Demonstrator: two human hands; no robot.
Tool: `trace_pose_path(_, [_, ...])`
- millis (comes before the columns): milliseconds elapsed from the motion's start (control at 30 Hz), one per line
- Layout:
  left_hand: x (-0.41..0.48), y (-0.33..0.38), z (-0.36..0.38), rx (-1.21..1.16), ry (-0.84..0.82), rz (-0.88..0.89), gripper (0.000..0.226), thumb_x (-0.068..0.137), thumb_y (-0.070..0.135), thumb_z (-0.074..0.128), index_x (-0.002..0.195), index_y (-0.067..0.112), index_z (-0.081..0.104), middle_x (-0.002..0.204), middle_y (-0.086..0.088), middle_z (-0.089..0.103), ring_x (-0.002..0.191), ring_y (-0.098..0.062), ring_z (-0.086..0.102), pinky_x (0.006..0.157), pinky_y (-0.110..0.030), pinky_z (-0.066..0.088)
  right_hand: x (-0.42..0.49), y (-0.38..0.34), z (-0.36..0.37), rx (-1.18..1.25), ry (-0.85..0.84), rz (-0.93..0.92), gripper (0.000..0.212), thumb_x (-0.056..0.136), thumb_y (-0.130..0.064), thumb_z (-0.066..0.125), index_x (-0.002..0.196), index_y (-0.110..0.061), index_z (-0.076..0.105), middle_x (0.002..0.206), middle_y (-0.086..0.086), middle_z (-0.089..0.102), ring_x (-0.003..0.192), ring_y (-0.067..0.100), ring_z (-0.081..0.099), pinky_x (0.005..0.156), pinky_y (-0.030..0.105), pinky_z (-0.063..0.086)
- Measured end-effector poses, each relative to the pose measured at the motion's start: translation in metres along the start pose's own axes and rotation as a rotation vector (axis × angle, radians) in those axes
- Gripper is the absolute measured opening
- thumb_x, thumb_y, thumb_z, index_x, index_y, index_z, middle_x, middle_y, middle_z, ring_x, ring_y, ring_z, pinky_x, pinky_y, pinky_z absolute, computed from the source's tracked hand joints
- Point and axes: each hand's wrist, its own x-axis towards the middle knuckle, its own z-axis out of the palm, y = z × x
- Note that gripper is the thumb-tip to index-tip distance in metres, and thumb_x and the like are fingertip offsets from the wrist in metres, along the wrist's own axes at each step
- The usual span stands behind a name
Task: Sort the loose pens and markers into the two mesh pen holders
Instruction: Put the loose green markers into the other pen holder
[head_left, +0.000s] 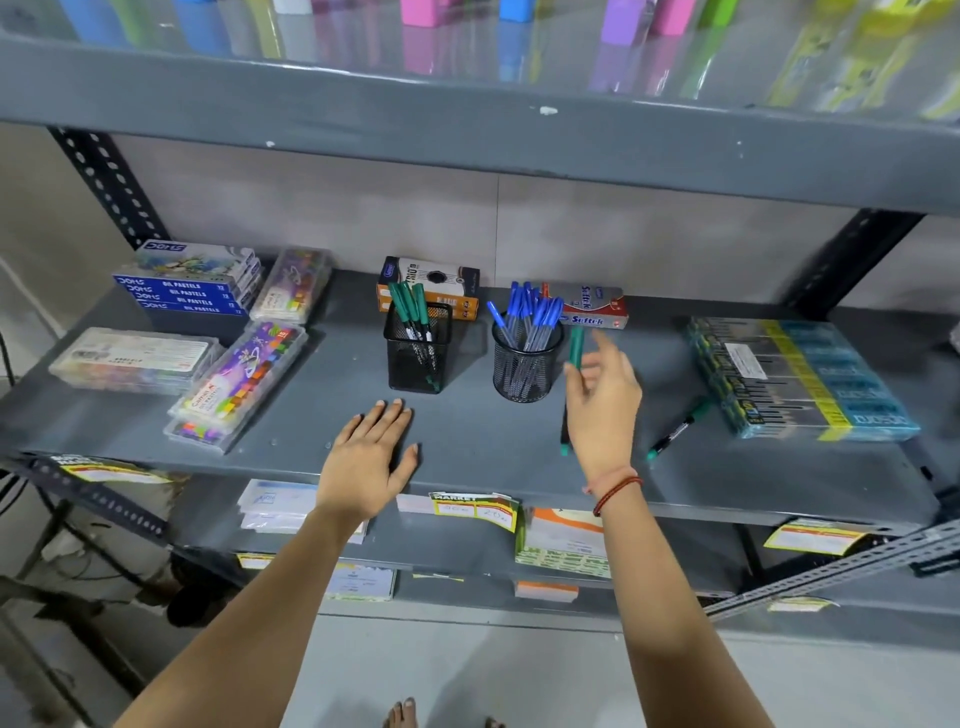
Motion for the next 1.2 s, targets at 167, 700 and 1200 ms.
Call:
trace_pose_path(167, [-0.001,0.002,-0.004,0.003,-0.002,-0.007,0.062,0.089,0.049,0.022,0.134,0.014,0.045,0.142,-0.005,0.044,0.133,-0.023,0.035,0.109,-0.04,0.024,0.02,-0.076,0.005,0.335,0.127,-0.194,0.048,0.088,-0.001,0.058,0.132,-0.007,0.041,0.1,0.009,0.054,0.085,0.015,0.056,0.08,0.02,0.052])
trace_pose_path(700, [-0.002,0.004,-0.005,-0.005,-0.015,-0.022,0.061,0.089,0.048,0.023,0.135,0.014,0.045,0.142,-0.004,0.044,0.134,-0.021,0.034,0.11,-0.035,0.019,0.025,-0.069,0.12,-0.152,-0.285,-0.397,0.047,0.089,-0.007,0.053,0.134,-0.012,0.04,0.118,0.018,0.055,0.104,0.033,0.057,0.087,0.045,0.055])
trace_pose_path(1200, [-0.001,0.001,0.0,-0.003,0.027,-0.001,0.059,0.088,0.046,0.026,0.132,0.013,0.049,0.139,-0.005,0.047,0.131,-0.023,0.038,0.108,-0.037,0.022,0.056,0.009,-0.002,-0.26,0.07,-0.018,0.022,0.086,-0.003,0.048,0.103,0.003,0.061,0.105,0.027,0.059,0.104,0.038,0.051,0.086,0.037,0.04])
